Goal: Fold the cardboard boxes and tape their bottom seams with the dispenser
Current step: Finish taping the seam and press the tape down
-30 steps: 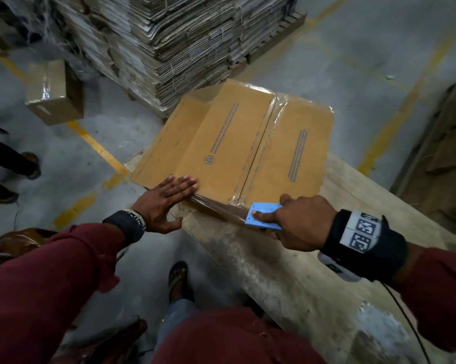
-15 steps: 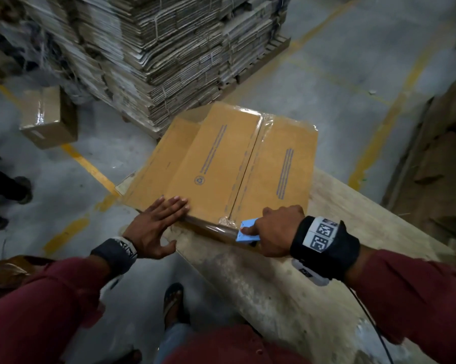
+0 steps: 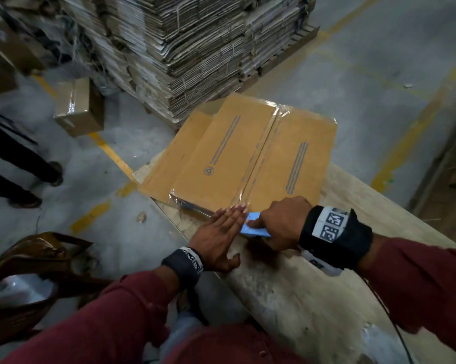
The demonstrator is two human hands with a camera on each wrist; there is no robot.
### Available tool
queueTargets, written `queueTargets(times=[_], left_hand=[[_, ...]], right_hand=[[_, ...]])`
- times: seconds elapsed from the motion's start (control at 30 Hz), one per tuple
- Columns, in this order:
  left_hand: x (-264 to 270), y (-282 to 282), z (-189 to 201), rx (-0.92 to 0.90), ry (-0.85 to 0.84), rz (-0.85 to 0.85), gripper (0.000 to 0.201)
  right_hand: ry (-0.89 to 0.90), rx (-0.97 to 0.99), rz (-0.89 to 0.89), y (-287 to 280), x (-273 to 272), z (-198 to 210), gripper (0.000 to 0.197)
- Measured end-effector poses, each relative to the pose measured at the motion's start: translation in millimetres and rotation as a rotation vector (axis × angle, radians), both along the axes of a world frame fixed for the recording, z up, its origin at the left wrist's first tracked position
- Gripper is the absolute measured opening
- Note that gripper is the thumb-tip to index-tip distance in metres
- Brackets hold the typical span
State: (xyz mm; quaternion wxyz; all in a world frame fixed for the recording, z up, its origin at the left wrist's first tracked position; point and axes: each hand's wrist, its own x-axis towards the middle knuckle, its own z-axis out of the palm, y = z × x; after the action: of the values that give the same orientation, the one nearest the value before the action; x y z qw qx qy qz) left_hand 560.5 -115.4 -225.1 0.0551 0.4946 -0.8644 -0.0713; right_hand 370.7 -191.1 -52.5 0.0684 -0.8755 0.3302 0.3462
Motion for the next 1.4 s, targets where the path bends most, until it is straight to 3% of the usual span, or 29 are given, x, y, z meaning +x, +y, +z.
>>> queueTargets(times=[0.2, 0.47, 0.73, 0.9, 1.2, 1.4], left_hand=[[2, -5, 3, 0.034, -0.014, -0.005, 0.113], [3, -4, 10, 0.067, -0.011, -0.018, 0.119], [4, -5, 8, 0.058, -0.048, -0.025, 0.121], [1, -5, 4, 0.013, -0.039, -0.013, 0.117], [-4, -2, 0, -0.011, -0.032, 0.032, 0.116], [-8, -1, 4, -0.011, -0.042, 0.061, 0.113]], right_hand=[[-0.069, 0.008, -0.012, 5, -43, 23, 0.062], [-0.121, 0.017, -0.035, 12, -74, 11, 0.069], [-0.117, 0.004, -0.067, 22, -100, 15, 0.069], [0.001, -0.022, -0.143, 31, -149, 31, 0.066], [-0.021, 0.032, -0.241, 39, -170, -15, 0.063], [-0.064, 0.019, -0.23, 37, -170, -23, 0.059]])
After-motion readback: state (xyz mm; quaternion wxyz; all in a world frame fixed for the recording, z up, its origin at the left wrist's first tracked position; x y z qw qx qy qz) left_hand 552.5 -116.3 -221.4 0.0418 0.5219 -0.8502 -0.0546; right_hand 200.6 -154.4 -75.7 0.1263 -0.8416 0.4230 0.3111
